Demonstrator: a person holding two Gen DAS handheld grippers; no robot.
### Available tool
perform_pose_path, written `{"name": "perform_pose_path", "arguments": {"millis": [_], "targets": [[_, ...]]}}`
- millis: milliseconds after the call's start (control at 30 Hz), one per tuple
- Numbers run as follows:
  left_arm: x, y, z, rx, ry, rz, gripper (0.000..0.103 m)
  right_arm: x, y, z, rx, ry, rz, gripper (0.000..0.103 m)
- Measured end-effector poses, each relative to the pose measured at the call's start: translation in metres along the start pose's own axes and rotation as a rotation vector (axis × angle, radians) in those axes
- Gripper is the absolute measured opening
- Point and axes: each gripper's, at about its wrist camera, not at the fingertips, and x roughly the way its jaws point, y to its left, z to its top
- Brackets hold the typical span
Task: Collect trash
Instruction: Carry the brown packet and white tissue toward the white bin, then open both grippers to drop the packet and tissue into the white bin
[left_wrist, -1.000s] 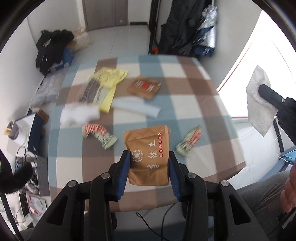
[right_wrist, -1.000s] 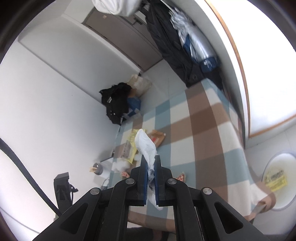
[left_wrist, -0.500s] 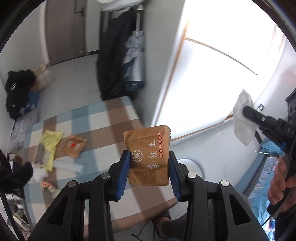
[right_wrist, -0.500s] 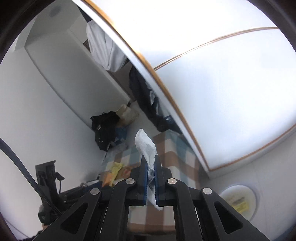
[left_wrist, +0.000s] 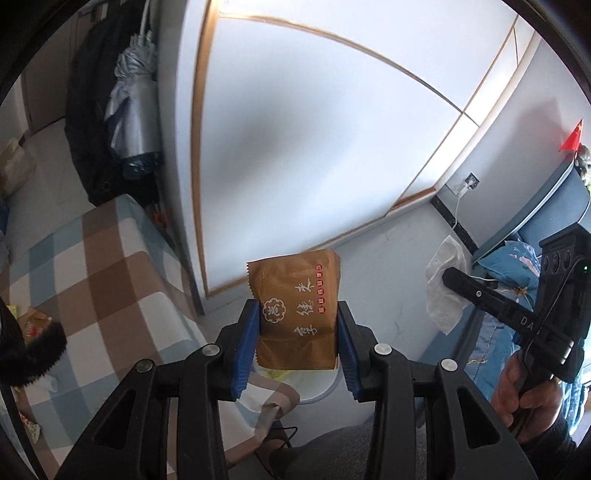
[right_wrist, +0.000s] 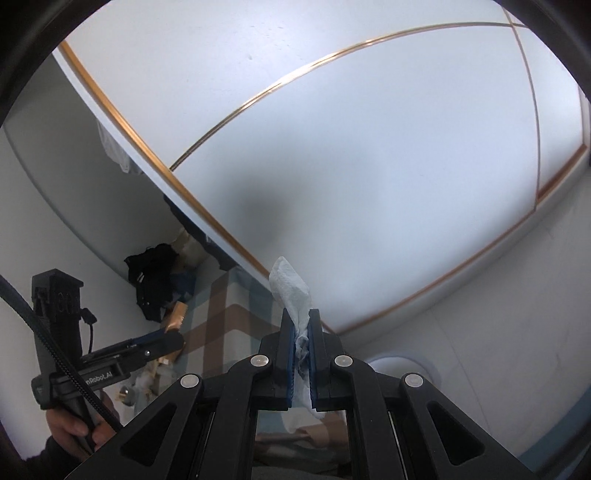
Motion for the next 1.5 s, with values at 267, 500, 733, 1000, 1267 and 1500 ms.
{"name": "perform_pose_path", "arguments": {"millis": [267, 500, 733, 1000, 1267, 1500], "targets": [[0.089, -0.007, 0.002, -0.016, 0.230, -0.081, 0.035, 0.041, -0.067, -0.028, 0.129, 0.080, -0.016, 0.005], [0.156, -0.004, -0.004, -0.099, 0.410, -0.119, 0.035, 0.092, -0.125, -0.067, 0.279, 0.202, 0.008, 0.005], [0.201, 0.006, -0.016, -0.188, 0.554, -0.113, 0.035, 0.136, -0.149, -0.105, 0.394, 0.292, 0.059, 0.005], [0.229, 0.006, -0.026, -0.283, 0.665, -0.121, 0.035, 0.162, -0.167, -0.128, 0.495, 0.323, 0.092, 0.006], [0.240, -0.003, -0.024, -0.311, 0.706, -0.103, 0.044, 0.174, -0.175, -0.136, 0.520, 0.341, 0.076, 0.007], [0.237, -0.005, -0.026, -0.290, 0.703, -0.041, 0.066, 0.169, -0.170, -0.134, 0.523, 0.359, 0.060, 0.008]]}}
